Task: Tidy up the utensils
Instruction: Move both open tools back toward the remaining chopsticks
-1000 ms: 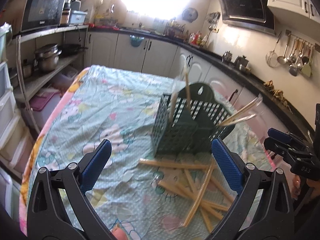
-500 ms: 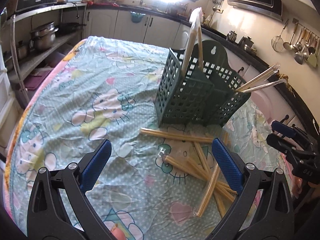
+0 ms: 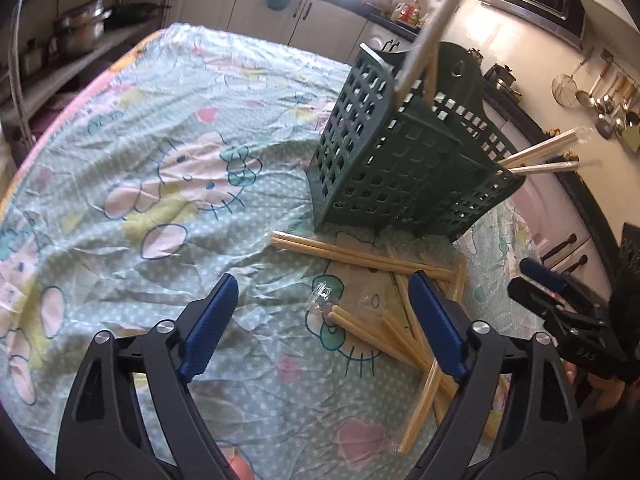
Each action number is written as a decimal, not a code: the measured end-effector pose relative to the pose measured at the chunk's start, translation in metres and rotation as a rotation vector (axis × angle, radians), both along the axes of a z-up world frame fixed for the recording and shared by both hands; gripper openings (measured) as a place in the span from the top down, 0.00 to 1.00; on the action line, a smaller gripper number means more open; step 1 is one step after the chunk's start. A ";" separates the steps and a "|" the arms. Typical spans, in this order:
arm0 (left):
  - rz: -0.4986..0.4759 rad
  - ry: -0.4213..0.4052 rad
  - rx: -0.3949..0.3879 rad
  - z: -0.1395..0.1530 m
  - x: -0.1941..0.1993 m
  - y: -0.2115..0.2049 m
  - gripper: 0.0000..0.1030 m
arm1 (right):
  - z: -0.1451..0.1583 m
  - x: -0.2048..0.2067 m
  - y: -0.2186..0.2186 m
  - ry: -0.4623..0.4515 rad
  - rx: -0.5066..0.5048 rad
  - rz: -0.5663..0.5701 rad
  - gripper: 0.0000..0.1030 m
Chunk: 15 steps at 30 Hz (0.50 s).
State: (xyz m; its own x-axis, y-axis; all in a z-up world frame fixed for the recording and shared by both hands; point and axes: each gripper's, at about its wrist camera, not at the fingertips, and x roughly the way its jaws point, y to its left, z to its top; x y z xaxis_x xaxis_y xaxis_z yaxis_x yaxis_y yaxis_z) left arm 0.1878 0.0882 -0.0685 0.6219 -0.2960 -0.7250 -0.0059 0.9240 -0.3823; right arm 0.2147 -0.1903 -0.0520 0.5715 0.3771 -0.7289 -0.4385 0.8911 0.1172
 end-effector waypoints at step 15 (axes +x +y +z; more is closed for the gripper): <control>0.082 0.076 -0.208 -0.024 0.031 0.024 0.40 | -0.032 0.047 0.011 0.197 0.100 -0.045 0.49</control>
